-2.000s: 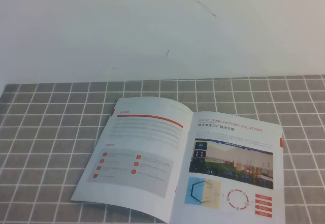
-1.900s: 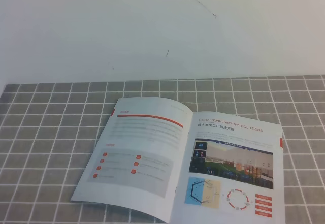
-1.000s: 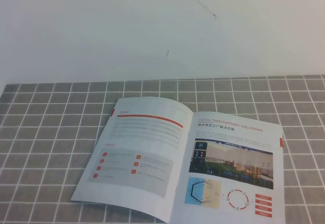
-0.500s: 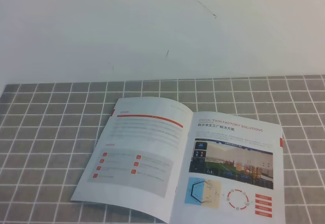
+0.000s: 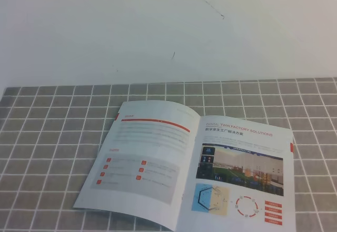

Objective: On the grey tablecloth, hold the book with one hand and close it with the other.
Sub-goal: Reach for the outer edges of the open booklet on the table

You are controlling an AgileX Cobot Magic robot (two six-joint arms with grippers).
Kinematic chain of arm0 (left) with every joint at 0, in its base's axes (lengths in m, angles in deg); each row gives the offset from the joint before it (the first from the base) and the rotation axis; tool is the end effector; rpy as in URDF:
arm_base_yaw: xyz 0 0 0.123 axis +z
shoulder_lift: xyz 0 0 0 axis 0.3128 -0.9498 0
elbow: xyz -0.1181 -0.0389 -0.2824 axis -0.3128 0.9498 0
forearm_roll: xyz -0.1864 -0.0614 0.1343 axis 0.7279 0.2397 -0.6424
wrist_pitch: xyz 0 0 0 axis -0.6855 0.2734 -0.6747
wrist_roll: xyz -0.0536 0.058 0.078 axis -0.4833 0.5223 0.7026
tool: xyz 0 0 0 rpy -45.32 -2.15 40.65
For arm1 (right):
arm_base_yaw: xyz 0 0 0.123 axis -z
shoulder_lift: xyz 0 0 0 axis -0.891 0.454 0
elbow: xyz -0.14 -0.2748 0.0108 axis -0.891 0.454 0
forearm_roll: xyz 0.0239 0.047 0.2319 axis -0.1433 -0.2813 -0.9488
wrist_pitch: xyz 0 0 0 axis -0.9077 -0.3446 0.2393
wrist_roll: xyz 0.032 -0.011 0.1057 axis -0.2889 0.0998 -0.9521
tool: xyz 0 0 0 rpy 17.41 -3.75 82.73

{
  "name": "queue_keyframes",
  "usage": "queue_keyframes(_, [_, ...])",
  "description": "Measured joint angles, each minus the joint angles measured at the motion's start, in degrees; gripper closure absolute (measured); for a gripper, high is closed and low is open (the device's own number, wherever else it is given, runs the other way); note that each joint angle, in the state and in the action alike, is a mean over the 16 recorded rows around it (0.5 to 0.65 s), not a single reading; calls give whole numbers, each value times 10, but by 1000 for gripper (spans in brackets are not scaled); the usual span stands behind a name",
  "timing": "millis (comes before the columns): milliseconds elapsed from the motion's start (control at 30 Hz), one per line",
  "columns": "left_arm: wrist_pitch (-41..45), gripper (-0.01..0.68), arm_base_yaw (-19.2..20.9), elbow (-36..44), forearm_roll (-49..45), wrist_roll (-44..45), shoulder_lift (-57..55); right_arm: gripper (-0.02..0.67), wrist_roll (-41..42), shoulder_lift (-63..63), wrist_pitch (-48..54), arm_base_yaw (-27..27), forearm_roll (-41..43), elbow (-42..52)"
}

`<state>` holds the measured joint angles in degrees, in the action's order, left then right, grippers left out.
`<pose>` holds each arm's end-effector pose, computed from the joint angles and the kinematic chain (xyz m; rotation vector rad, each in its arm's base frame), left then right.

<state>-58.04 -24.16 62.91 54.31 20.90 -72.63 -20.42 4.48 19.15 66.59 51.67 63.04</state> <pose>0.0342 -0.0063 0.2279 0.1632 1.2967 -0.0053 0.0376 -0.0019 0.2140 -0.0583 1.4240 -0.1656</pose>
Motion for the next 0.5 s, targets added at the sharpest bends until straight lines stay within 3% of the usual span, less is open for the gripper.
queue_keyframes(233, [-121,676,0,0,-26,12,0,650,-2,0,-148,0,-5,0])
queue_keyframes(500, [-163,676,0,0,-33,11,0,650,-9,0,-212,0,-20,-1])
